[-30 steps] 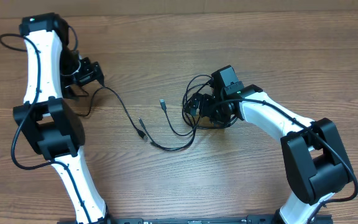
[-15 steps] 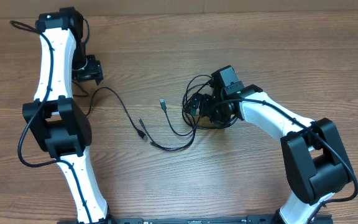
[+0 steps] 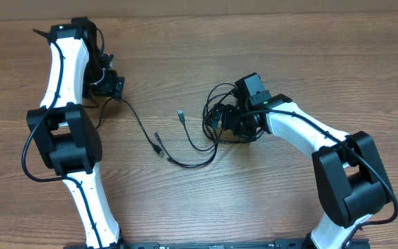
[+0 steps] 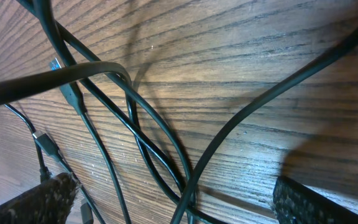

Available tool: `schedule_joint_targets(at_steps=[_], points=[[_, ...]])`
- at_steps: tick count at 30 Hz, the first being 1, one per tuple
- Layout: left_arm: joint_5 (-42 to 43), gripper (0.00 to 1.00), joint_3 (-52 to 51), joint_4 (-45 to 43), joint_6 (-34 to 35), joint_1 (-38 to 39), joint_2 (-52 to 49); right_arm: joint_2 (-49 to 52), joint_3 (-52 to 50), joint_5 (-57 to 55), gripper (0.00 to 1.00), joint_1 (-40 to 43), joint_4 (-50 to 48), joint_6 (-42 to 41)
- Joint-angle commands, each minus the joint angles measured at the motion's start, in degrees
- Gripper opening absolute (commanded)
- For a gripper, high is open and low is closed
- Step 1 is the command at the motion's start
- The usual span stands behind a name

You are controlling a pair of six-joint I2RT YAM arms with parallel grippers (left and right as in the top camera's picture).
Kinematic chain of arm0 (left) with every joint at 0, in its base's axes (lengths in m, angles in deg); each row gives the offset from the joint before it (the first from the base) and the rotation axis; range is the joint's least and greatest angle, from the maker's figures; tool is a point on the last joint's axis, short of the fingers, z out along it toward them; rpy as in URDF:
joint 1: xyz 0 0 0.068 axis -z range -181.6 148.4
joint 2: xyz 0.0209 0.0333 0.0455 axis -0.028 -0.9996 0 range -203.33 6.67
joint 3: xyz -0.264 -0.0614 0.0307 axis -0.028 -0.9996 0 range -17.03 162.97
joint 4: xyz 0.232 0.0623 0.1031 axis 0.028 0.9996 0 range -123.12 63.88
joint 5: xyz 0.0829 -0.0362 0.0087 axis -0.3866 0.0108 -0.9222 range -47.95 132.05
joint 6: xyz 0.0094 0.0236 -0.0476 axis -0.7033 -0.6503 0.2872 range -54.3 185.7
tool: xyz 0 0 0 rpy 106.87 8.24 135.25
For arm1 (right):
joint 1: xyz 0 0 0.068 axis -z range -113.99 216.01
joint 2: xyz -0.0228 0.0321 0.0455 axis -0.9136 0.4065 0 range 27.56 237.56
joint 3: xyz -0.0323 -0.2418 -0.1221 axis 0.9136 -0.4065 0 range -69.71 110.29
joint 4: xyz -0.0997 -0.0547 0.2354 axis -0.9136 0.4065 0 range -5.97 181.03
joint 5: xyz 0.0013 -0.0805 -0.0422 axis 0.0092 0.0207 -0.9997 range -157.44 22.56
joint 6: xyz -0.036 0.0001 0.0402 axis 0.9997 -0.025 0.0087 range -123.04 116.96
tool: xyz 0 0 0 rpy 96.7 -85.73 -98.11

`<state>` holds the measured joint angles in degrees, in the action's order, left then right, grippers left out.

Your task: Untangle cables

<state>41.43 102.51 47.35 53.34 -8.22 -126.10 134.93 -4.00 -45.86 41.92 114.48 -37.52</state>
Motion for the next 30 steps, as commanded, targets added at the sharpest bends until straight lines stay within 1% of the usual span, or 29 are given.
schedule_joint_targets(at_steps=[1,3,5,6,8,10,11,13,16,17,19,20,21,22,23,24,26,30], points=[[2.5,0.91,-2.9,-1.5,-6.8,-0.4,-1.0,0.0,1.1,-0.5,1.00,0.2,-0.4,0.3],[2.6,0.90,-4.5,-2.6,-7.0,-0.7,-1.0,0.0,1.1,-1.0,1.00,0.2,-0.3,0.2],[2.5,0.85,-6.1,-3.4,-7.0,-0.9,-1.0,0.0,1.1,-1.4,1.00,0.2,-0.3,0.3],[2.3,0.81,-7.0,-4.0,-7.0,-1.0,-1.0,0.0,1.1,-1.6,1.00,0.2,-0.3,0.3],[-0.1,0.67,-8.9,-5.4,-7.0,-1.0,-1.0,0.0,1.1,-1.6,1.00,0.2,-0.3,0.3],[-1.5,0.45,-9.0,-5.8,-6.9,-1.0,-1.0,0.0,1.1,-1.6,1.00,0.2,-0.3,0.3],[-1.4,0.39,-9.0,-6.0,-6.9,-1.0,-1.0,0.0,1.1,-1.6,1.00,0.2,-0.3,0.3],[-1.4,0.30,-8.8,-6.0,-6.9,-1.0,-1.0,0.0,1.1,-1.6,1.00,0.2,-0.3,0.3],[-1.4,0.21,-7.7,-5.9,-6.8,-1.0,-1.0,0.0,1.1,-1.6,1.00,0.2,-0.3,0.3],[-1.4,0.14,-7.1,-5.8,-6.6,-1.0,-1.0,0.0,1.1,-1.6,1.00,0.2,-0.3,0.3],[-1.4,0.10,-4.5,-4.7,-5.1,-1.1,-0.9,0.0,1.1,-1.6,1.00,0.2,-0.3,0.3],[-1.5,0.10,-1.8,-3.4,-3.5,-1.4,-0.9,0.0,1.1,-1.6,1.00,0.2,-0.3,0.3],[-1.5,0.13,-0.1,-2.5,-2.8,-1.6,-0.9,0.0,1.1,-1.6,1.00,0.2,-0.3,0.3],[-1.5,0.21,1.3,-1.8,-2.6,-1.8,-0.9,0.0,1.1,-1.6,1.00,0.2,-0.3,0.3],[-1.5,0.42,2.3,-1.1,-2.6,-1.9,-0.9,0.0,1.1,-1.6,1.00,0.2,-0.3,0.3],[-1.5,0.55,3.3,-0.6,-2.6,-2.1,-0.9,0.0,1.1,-1.6,1.00,0.2,-0.3,0.3],[-1.8,0.55,4.0,-0.3,-2.6,-2.4,-0.9,0.0,1.1,-1.6,1.00,0.2,-0.3,0.3],[-5.5,0.56,3.1,-0.1,-0.7,-2.5,-1.0,0.0,1.1,-1.6,1.00,0.2,-0.3,0.3]])
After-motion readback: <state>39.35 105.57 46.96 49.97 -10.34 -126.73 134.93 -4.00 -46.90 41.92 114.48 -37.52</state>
